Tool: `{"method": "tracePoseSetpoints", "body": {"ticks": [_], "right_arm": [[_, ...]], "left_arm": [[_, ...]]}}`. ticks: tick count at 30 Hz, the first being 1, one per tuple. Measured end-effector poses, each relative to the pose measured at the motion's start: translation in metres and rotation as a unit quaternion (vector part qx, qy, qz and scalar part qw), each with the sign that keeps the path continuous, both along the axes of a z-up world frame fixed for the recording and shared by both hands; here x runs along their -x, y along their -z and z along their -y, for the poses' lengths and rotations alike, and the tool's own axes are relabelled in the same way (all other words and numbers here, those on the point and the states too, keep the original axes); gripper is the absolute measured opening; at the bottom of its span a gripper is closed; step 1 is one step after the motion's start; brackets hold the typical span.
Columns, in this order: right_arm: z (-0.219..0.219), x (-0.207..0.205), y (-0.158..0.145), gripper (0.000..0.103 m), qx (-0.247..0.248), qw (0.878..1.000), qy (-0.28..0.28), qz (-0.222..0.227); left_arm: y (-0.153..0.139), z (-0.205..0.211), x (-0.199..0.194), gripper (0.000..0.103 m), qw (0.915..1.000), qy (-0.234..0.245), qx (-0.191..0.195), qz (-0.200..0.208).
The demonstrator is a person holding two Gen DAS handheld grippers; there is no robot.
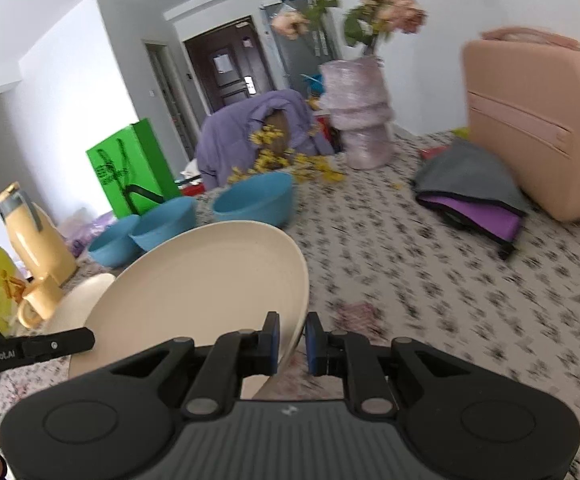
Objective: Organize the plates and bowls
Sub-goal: 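Lift the cream plate with both grippers and carry it toward the pink suitcase, then lower the plate onto the tablecloth and open both grippers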
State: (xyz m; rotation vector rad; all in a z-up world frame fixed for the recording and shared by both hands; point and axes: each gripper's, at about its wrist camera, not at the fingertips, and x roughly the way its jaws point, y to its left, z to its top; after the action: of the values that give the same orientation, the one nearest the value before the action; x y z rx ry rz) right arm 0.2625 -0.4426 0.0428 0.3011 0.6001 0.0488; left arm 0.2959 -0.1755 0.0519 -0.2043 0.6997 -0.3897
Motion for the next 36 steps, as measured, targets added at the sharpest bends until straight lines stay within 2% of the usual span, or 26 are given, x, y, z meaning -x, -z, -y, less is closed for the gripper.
{"method": "tracePoseSetpoints", "body": {"ticks": [9, 18, 28, 31, 36], "right_arm": [[0.05, 0.032, 0.033, 0.013, 0.017, 0.999, 0.04, -0.02], [0.082, 0.031, 0.054, 0.013, 0.032, 0.997, 0.065, -0.037], [0.087, 0.025, 0.068, 0.014, 0.046, 0.996, 0.065, -0.049], [0.087, 0.025, 0.073, 0.018, 0.044, 0.996, 0.064, -0.052], [0.089, 0.023, 0.078, 0.02, 0.049, 0.995, 0.067, -0.048]], "left_arm": [[0.033, 0.05, 0.009, 0.01, 0.9991, 0.039, 0.002, -0.019], [0.057, 0.084, 0.004, 0.011, 0.9976, 0.062, -0.003, -0.032], [0.073, 0.093, 0.0, 0.011, 0.9968, 0.066, -0.016, -0.041], [0.077, 0.094, 0.0, 0.012, 0.9963, 0.07, -0.021, -0.045], [0.082, 0.094, 0.002, 0.013, 0.9964, 0.07, -0.027, -0.041]]}}
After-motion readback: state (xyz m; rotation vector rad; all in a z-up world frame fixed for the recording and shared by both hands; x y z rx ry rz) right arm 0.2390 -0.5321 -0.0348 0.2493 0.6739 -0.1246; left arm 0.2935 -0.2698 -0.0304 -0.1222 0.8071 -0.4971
